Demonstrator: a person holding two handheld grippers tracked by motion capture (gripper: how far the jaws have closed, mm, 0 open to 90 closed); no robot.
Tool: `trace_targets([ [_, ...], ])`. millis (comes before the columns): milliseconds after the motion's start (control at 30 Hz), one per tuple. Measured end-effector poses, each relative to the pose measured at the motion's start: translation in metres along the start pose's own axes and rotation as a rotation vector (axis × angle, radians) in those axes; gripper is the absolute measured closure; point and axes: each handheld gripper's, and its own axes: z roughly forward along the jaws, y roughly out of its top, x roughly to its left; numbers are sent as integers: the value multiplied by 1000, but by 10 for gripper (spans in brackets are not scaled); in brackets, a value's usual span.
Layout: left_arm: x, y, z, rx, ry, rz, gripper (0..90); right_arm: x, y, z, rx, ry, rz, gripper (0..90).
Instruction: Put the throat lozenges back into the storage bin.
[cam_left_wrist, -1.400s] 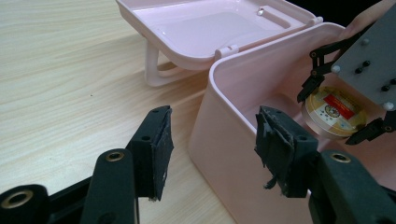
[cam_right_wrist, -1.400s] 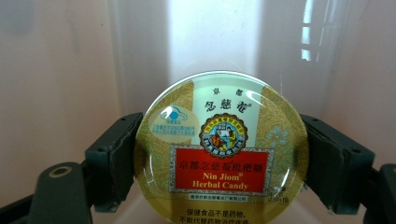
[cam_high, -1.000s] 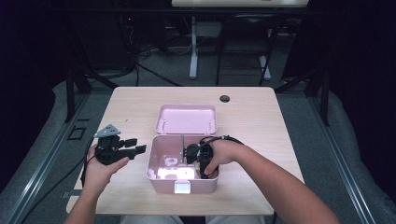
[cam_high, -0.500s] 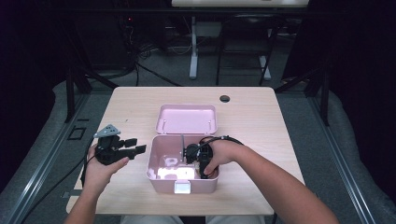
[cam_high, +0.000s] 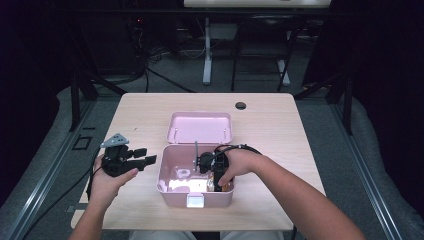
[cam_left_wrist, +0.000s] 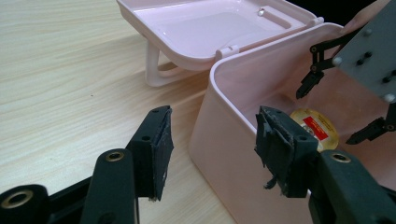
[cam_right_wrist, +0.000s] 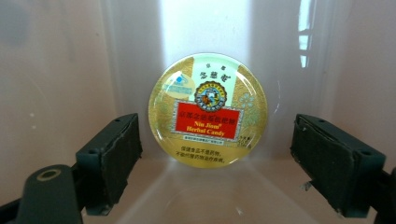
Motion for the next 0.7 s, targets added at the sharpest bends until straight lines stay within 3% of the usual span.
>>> trace_targets([
  [267, -1, 0, 1, -2, 1, 2, 457, 3, -4, -21, -64, -8, 23, 185],
  [467, -2, 0, 1, 2, -1, 3, 457, 6, -3, -40, -90, -45, 20, 211],
  [700, -2, 0, 1, -3, 0, 6, 457, 7, -4, -59, -120, -68, 56, 270],
])
